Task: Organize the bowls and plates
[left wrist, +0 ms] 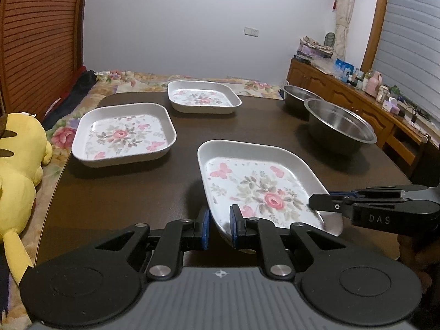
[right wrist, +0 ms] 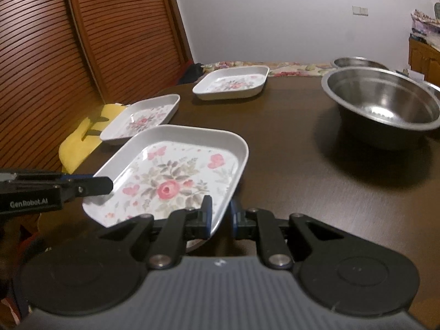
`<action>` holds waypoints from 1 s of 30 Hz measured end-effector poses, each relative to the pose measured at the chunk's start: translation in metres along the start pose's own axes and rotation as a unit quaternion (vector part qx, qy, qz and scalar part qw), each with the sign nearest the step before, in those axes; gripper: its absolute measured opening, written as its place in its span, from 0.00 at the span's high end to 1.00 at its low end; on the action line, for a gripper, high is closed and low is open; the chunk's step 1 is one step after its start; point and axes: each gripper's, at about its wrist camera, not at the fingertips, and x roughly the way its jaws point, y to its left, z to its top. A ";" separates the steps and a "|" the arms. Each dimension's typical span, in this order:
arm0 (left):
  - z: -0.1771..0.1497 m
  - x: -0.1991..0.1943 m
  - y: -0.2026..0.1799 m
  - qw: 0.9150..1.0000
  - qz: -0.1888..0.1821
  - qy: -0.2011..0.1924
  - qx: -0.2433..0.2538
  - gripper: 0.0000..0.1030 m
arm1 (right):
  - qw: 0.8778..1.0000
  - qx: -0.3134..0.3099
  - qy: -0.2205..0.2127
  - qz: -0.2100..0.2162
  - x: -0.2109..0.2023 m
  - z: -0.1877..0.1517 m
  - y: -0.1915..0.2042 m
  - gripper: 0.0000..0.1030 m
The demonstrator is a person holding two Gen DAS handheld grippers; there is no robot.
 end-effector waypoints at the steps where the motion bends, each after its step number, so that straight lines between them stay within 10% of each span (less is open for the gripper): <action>1: -0.002 0.001 0.000 1.000 0.000 0.001 0.001 0.83 | 1.000 0.000 0.001 0.000 0.000 -0.001 0.000 0.85; 30: -0.008 -0.006 0.018 1.000 0.005 -0.001 -0.023 0.77 | 0.999 0.004 -0.039 -0.006 -0.021 0.003 0.000 0.82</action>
